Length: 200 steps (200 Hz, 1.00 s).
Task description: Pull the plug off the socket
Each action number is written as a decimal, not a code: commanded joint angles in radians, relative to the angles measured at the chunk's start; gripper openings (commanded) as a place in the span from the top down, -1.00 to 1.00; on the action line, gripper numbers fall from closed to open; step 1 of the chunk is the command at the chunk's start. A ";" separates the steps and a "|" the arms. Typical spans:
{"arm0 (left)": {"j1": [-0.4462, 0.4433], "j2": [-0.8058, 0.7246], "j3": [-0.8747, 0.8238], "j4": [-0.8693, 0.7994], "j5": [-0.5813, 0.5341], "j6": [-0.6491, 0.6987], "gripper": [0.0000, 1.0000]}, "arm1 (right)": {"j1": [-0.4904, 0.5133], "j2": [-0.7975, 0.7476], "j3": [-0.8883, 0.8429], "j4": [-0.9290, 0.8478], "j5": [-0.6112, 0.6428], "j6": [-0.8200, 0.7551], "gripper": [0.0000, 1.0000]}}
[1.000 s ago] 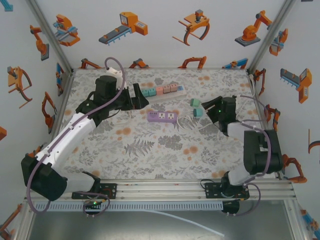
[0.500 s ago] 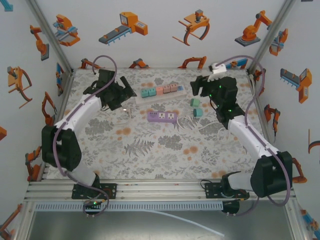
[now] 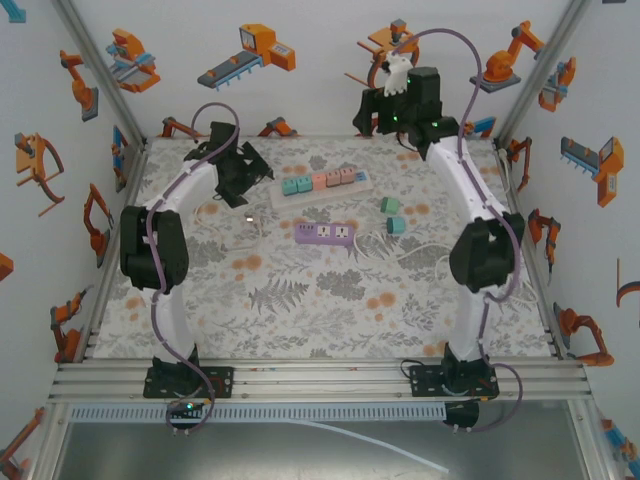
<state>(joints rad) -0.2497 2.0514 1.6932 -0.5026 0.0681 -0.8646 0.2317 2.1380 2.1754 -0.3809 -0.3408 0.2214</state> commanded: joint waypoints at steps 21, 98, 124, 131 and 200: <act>0.017 0.106 0.147 -0.086 0.145 0.031 -0.75 | -0.061 0.287 0.223 -0.224 -0.028 0.395 -0.38; 0.017 0.200 0.131 -0.094 0.223 0.082 -0.31 | -0.072 0.364 0.034 -0.144 -0.083 0.387 -0.08; 0.017 0.229 0.138 -0.125 0.213 0.093 -0.31 | -0.070 0.330 -0.072 -0.102 -0.090 0.388 0.07; 0.017 0.235 0.137 -0.127 0.210 0.095 -0.30 | -0.067 0.322 -0.094 -0.098 -0.096 0.388 0.10; 0.017 0.228 0.077 -0.191 0.143 0.128 0.10 | -0.014 0.237 -0.263 -0.084 -0.088 0.338 0.26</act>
<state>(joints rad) -0.2329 2.2753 1.8141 -0.5842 0.2771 -0.7902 0.1741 2.4016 1.9697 -0.4175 -0.4248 0.5964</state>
